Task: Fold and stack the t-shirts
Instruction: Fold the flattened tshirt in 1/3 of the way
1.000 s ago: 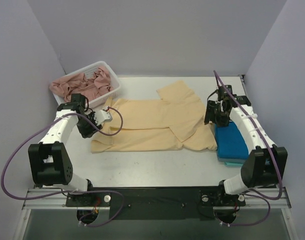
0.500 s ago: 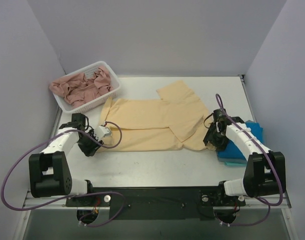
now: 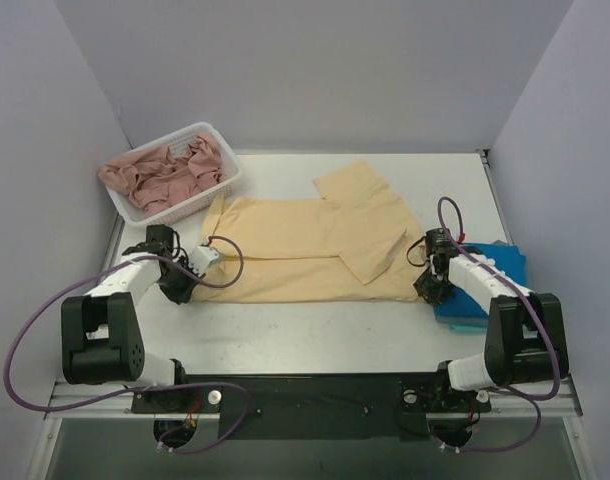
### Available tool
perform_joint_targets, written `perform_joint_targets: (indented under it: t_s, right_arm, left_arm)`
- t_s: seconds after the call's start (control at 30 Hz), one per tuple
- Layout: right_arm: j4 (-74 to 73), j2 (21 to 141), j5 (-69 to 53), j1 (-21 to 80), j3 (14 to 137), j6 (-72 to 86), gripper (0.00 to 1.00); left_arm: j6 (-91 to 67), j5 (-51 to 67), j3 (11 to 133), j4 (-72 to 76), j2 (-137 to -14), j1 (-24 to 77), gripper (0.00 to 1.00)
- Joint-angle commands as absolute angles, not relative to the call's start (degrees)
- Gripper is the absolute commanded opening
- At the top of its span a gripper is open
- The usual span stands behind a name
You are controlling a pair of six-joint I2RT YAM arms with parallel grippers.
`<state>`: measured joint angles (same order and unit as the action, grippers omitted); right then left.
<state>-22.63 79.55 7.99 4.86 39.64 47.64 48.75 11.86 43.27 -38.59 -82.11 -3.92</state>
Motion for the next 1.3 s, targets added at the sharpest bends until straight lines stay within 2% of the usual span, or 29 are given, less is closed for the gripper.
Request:
perform_joint_targets:
  t_s: [0.0,0.03,0.1,0.17,0.33,0.57,0.6,0.63,0.67,0.77,0.93,1.0,1.07,1.13,1.23,1.27]
  right_arm:
    - [-20.83,83.14,11.35,3.34,41.39,46.86,0.16]
    - [-20.92,83.67,10.9,3.43,41.66,45.89,0.08]
    - [-21.62,82.63,9.67,3.6,41.75,44.83,0.0]
    - [-22.93,79.82,8.97,3.78,40.79,43.95,0.0]
    - [-28.2,72.69,5.11,4.48,38.76,41.49,0.0]
    - [-38.66,60.65,-1.67,7.38,32.7,42.97,0.0]
    - [-39.11,58.64,-1.84,7.47,31.3,43.5,0.0]
    - [-39.89,58.01,-2.45,7.47,30.68,43.68,0.0]
    - [-39.82,57.14,-2.55,7.99,29.98,44.46,0.0]
    - [-40.51,57.48,-3.87,8.53,30.67,45.18,0.0]
    - [-41.57,55.64,-2.55,8.53,31.03,45.26,0.0]
    - [-41.66,54.93,-2.29,8.53,30.85,45.79,0.0]
    - [-41.75,54.58,-1.85,8.53,30.76,45.97,0.0]
    - [-41.75,54.75,-1.76,8.53,30.94,45.79,0.0]
    - [-41.75,54.84,-1.85,8.53,31.03,45.61,0.0]
    - [-41.75,54.67,-1.85,8.53,31.03,45.62,0.0]
  left_arm:
    - [47.28,13.18,49.91,-42.26,-81.3,-6.32,0.0]
    - [47.81,13.36,51.05,-45.67,-81.04,-6.94,0.0]
    - [50.0,14.06,52.82,-49.98,-79.81,-9.57,0.0]
    - [52.46,13.28,53.96,-53.69,-78.49,-12.73,0.0]
    - [57.74,9.76,53.88,-65.62,-76.73,-13.01,0.0]
    - [62.48,2.47,46.6,-73.91,-75.06,-12.92,0.0]
    - [62.58,1.76,45.8,-73.39,-74.97,-12.83,0.03]
    - [62.49,1.06,44.83,-72.69,-74.97,-12.92,0.14]
    - [62.66,0.88,44.91,-72.69,-74.97,-12.75,0.38]
    - [64.42,1.23,48.23,-74.96,-74.97,-12.75,0.57]
    - [63.73,3.77,59.21,-76.02,-76.28,-12.4,0.61]
    - [59.79,8.59,62.29,-76.55,-77.25,-10.38,0.61]
    - [55.05,13.59,64.33,-76.55,-77.08,-5.82,0.59]
    - [47.51,17.73,64.6,-75.33,-76.73,2.95,0.59]
    - [39.3,17.76,60.75,-72.17,-77.87,15.16,0.59]
    - [37.02,15.49,59.34,-69.72,-79.09,16.42,0.59]
